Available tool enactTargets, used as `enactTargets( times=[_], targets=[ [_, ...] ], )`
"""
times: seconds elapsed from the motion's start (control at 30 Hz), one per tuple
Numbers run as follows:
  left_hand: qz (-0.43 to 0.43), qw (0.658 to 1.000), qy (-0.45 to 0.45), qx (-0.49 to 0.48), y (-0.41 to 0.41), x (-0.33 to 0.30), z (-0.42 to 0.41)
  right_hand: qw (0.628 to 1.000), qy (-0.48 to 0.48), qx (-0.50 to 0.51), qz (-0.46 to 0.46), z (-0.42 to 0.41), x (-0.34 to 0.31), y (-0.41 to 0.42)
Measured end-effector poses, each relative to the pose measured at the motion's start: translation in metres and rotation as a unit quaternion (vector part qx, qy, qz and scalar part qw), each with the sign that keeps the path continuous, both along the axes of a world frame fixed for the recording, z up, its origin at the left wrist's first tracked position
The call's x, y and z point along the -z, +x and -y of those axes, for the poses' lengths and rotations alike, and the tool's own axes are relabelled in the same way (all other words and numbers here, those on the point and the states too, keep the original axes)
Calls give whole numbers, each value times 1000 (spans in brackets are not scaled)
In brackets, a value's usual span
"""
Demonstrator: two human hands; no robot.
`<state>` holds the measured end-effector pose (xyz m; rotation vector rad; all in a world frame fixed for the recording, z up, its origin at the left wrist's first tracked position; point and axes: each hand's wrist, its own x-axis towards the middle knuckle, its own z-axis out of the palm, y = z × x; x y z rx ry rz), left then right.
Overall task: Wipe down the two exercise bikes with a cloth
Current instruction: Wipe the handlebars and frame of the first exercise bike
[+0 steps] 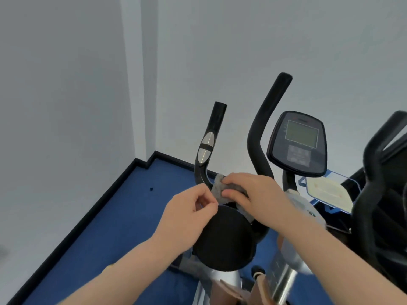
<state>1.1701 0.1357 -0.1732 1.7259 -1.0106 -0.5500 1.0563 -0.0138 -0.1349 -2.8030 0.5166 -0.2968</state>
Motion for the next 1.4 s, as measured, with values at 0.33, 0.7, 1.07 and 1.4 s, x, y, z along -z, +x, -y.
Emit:
enactTargets(
  times=[0.33, 0.7, 1.07, 1.4],
  targets=[
    [-5, 1000, 9, -27, -9, 9, 5, 986, -37, -138, -82, 9, -9, 0],
    [-32, 999, -22, -33, -9, 13, 4, 985, 4, -153, -80, 11, -11, 18],
    [89, 996, 25, 7, -6, 4, 4, 978, 96, 134, 124, -10, -14, -60],
    [227, 969, 24, 94, -16, -1, 15, 890, 190, 310, 274, -63, 43, -72]
  ],
)
